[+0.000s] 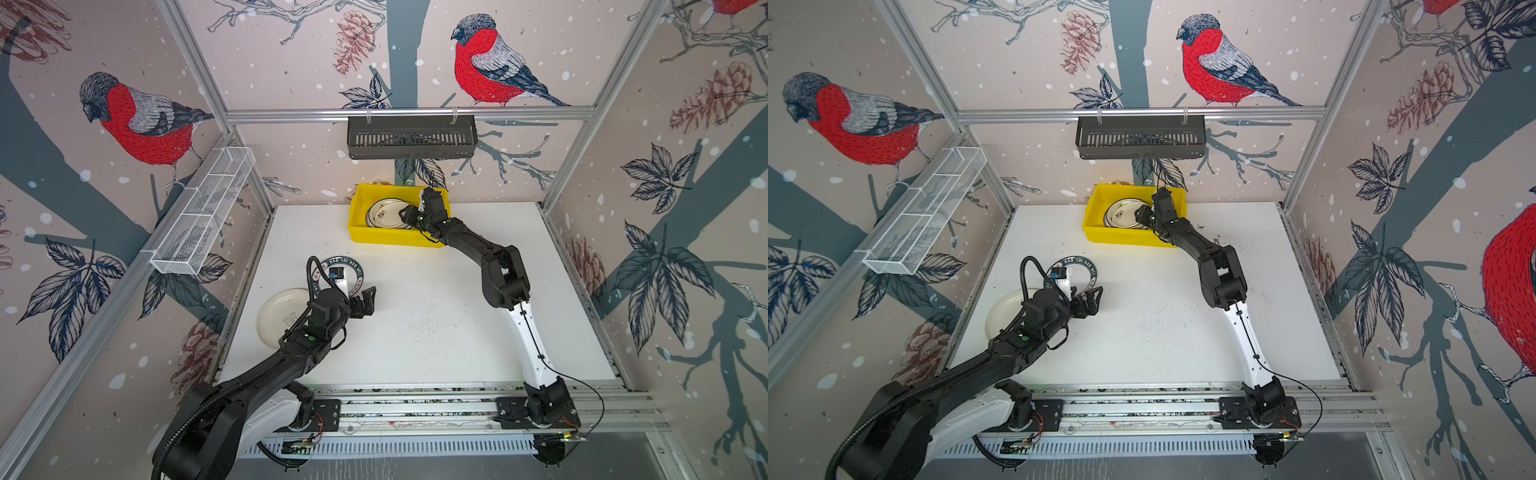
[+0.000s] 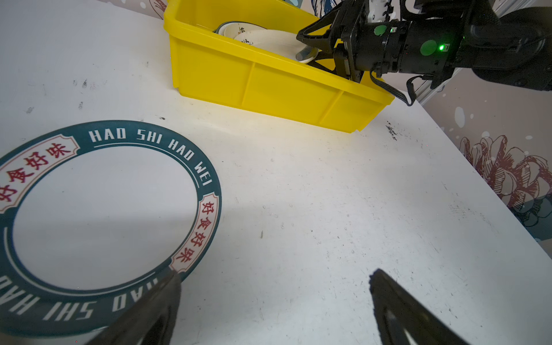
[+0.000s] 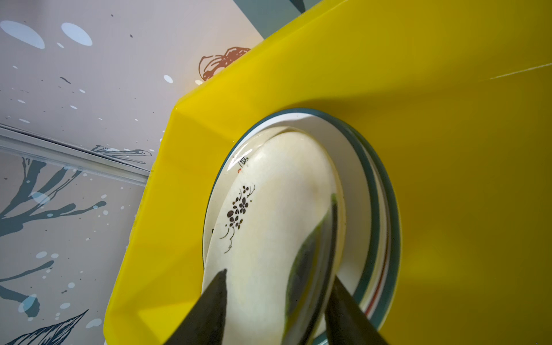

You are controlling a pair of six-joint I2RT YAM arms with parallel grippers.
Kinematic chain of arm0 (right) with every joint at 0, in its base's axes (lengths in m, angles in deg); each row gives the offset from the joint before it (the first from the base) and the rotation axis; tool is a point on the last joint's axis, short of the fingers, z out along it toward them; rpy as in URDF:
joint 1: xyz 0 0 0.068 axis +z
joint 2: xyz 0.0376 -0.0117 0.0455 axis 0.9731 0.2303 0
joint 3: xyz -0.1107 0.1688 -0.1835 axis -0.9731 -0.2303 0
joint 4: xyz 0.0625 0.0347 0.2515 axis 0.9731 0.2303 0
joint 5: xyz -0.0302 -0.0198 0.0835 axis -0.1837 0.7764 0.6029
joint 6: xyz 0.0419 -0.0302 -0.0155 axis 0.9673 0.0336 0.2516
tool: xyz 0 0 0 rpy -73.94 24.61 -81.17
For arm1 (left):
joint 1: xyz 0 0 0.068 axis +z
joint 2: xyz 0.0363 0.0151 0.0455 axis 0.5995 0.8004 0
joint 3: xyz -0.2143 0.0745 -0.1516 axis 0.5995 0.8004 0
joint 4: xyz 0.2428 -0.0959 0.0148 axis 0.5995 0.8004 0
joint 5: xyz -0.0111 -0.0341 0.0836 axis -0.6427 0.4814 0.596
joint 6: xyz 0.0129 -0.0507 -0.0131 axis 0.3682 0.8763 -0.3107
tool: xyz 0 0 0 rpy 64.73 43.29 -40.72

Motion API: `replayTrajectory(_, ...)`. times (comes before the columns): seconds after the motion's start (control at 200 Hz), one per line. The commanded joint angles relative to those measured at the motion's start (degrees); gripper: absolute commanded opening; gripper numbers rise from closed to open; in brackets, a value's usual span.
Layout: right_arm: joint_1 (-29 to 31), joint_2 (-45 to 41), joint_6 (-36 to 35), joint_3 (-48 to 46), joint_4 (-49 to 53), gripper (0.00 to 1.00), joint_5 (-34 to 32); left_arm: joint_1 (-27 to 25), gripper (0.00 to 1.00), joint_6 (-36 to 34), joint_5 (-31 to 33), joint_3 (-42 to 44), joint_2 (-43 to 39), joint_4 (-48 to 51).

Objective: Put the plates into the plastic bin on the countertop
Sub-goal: 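Lower the plate into the yellow bin and open the right gripper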

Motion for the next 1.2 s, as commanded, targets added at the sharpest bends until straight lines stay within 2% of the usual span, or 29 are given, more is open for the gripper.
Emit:
replayTrajectory(0.0,0.1,-0.1,-1.9,1.2,0.4,0.63,1.1,0.1,0.98,-0.5,0.8,-0.5,0.3,-1.0)
replayTrajectory(0.05,0.4,-0.2,-3.3,1.9,1.8,0.71,0.3,0.1,0.98,-0.5,0.8,-0.5,0.4,-1.1)
replayTrajectory(0.1,0.7,-0.6,-4.8,2.6,3.5,0.88,-1.5,0.1,0.98,-0.6,0.7,-0.5,0.5,-1.2)
replayTrajectory(0.17,1.1,-0.8,-7.4,3.9,6.4,1.0,-4.0,0.1,0.98,-0.5,0.6,-0.5,0.7,-1.3)
replayTrajectory(0.3,1.8,-0.9,-10.8,6.7,12.4,1.0,-8.5,0.1,0.98,-0.5,0.4,-0.5,0.9,-1.4)
replayTrajectory(0.58,3.7,-4.0,-14.2,7.8,21.3,1.0,-13.4,0.2,0.98,0.0,-0.6,-0.5,2.2,-2.3)
replayTrajectory(0.71,4.1,-7.8,-17.1,5.3,22.7,1.0,-10.5,0.2,0.98,0.2,-0.9,-0.6,2.7,-2.4)
replayTrajectory(0.831,3.7,-13.4,-20.5,-1.0,22.7,1.0,-9.8,0.2,0.98,0.5,-0.9,-0.5,2.7,-2.6)
replayTrajectory(0.906,2.7,-15.8,-22.6,-3.6,22.8,0.99,-6.1,0.2,0.98,0.9,-1.5,-0.3,3.0,-3.3)
replayTrajectory(1.046,2.6,-16.5,-28.6,-5.0,25.8,0.96,-4.9,0.2,0.98,1.4,-2.6,-0.5,3.9,-3.6)
replayTrajectory(1.196,3.3,-15.0,-31.3,-6.3,26.6,0.9,-5.2,0.2,0.98,1.5,-2.6,-0.4,3.7,-3.9)
